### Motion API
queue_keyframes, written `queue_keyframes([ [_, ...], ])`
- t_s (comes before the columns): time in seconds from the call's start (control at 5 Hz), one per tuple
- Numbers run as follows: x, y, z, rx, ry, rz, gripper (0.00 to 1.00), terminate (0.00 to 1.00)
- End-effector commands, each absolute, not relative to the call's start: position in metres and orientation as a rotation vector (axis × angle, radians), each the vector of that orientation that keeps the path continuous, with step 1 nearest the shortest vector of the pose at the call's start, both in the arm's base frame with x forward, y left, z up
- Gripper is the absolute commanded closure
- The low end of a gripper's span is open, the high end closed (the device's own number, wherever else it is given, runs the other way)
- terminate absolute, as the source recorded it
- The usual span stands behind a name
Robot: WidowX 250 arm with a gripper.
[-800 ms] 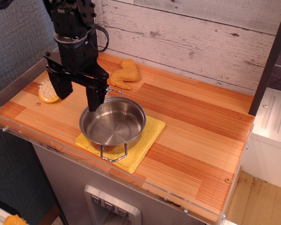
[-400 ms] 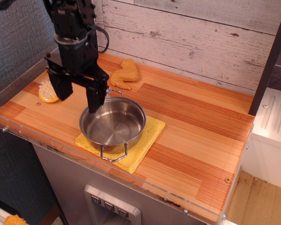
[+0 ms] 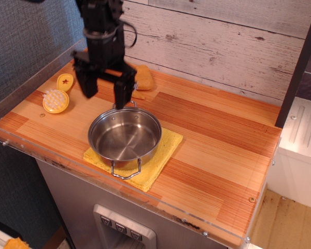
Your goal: Place the yellow food inside the pan.
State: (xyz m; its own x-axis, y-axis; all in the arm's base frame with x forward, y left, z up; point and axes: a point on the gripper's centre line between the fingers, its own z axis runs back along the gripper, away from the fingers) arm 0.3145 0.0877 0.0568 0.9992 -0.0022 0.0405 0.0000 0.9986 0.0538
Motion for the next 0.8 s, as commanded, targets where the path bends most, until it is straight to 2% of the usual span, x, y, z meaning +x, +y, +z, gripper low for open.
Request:
queue_keyframes([
  [0.0, 0.357, 0.089, 0.075, 0.087, -0.099, 0.003, 0.00, 0.00],
  [0.4, 0.376, 0.091, 0.046, 0.108, -0.075, 0.034, 0.00, 0.00],
  [0.6, 0.389, 0.088, 0.044, 0.107, -0.086, 0.042, 0.00, 0.00],
])
